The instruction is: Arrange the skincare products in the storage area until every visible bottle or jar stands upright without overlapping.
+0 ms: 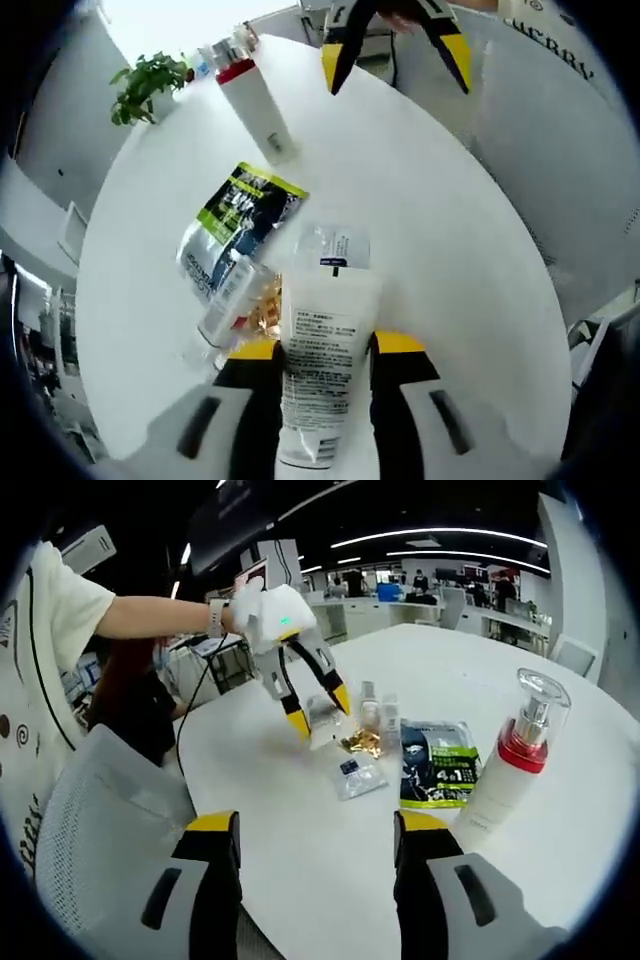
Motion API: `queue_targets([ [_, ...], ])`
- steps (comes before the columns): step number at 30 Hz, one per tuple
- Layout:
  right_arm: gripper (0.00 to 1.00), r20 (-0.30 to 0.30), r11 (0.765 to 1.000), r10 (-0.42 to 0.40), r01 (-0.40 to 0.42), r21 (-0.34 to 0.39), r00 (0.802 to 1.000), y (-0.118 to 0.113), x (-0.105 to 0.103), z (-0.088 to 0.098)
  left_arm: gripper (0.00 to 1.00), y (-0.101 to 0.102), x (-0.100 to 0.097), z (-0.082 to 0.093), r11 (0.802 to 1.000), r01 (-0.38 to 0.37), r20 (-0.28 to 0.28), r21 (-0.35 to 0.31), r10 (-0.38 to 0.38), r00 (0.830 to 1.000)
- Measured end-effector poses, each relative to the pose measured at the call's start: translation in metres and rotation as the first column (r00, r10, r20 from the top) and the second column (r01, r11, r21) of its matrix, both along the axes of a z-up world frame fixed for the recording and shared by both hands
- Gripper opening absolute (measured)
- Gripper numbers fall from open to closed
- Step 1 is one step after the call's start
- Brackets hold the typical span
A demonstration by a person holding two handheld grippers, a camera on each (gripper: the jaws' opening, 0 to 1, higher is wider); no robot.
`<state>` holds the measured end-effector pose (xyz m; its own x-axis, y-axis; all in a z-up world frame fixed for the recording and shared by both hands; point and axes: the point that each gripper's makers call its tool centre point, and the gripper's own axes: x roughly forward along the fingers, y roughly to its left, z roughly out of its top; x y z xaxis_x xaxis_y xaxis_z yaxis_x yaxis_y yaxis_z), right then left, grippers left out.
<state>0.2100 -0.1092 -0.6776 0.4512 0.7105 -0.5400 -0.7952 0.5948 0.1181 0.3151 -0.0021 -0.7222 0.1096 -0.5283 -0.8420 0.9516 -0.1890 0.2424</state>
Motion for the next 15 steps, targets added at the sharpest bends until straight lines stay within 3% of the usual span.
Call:
queue_targets([
  [4, 0.6, 0.01, 1.0, 0.006, -0.006, -0.008, 1.0, 0.001, 0.0, -0.001, 0.28, -0.007, -0.002, 0.014, 0.995, -0.051, -0.014, -0.091, 0.05, 0.999],
  [8, 0.61, 0.005, 1.0, 0.005, -0.005, -0.014, 1.0, 0.0, 0.0, -0.001, 0.28, -0.013, -0.007, 0.026, 0.986, -0.085, -0.01, -0.142, 0.085, 0.996],
  [15, 0.6, 0.008, 1.0, 0.017, -0.017, -0.008, 1.0, 0.005, 0.002, 0.0, 0.28, -0.019, -0.008, 0.045, 0.946, -0.167, -0.046, -0.278, 0.16, 0.986],
])
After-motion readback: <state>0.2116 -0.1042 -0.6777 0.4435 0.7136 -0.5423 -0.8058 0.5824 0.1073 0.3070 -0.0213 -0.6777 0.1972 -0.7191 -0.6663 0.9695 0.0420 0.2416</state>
